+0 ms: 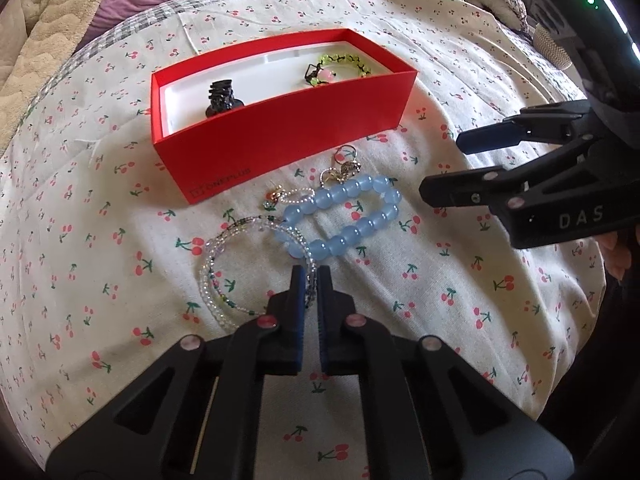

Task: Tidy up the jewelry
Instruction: 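Move left tool to the clear crystal bracelet while right tool reaches the light-blue bracelet, then close left tool on the crystal bracelet while right tool grasps the light-blue bracelet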

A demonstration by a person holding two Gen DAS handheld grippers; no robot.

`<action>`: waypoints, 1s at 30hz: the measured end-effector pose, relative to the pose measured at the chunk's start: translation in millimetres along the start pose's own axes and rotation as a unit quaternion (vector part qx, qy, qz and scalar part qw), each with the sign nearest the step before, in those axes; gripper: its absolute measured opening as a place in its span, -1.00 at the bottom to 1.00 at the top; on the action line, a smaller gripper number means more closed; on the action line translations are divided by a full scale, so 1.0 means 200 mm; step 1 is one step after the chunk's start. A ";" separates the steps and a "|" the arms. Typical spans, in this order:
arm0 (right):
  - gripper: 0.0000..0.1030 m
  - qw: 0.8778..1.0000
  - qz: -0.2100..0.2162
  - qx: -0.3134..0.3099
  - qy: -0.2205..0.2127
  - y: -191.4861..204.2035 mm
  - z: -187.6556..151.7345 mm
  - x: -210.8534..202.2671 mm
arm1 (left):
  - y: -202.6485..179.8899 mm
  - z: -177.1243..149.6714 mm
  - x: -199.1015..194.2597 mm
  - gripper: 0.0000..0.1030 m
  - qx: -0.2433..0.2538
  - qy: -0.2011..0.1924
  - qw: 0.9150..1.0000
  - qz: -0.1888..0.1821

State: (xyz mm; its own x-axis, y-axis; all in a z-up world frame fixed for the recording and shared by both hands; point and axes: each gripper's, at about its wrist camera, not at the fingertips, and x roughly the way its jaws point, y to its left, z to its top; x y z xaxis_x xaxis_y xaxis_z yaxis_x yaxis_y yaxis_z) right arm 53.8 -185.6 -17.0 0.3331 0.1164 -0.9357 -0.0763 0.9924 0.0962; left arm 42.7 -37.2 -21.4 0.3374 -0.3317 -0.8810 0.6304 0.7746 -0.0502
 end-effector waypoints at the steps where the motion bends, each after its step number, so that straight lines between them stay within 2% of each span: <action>1: 0.40 1.000 0.001 0.000 0.000 0.00 0.00 0.00 | 0.00 0.00 -0.02 -0.88 -0.002 -0.004 1.000 -0.002; 5: 0.40 1.000 0.006 0.004 0.001 0.00 0.00 0.02 | 0.03 -0.01 -0.10 -0.88 -0.010 -0.021 1.000 -0.002; 14: 0.38 0.999 0.029 0.037 -0.003 0.00 0.07 0.05 | 0.15 -0.03 -0.19 -0.90 -0.062 -0.037 0.997 -0.001; 20: 0.09 0.998 0.047 0.030 0.000 0.08 0.11 0.10 | 0.20 -0.04 -0.20 -0.90 -0.088 -0.035 0.996 0.001; 30: -0.12 1.000 -0.016 -0.021 0.003 0.19 0.10 0.21 | 0.24 -0.06 -0.20 -0.90 -0.102 -0.032 0.994 0.003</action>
State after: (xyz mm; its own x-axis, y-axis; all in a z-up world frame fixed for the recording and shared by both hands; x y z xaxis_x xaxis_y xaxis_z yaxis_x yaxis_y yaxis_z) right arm 82.9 -142.0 -45.6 0.3311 0.0838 -0.9399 -0.1051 0.9931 0.0515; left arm 51.3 19.2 6.5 0.3878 -0.3555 -0.8504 0.4765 0.8671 -0.1453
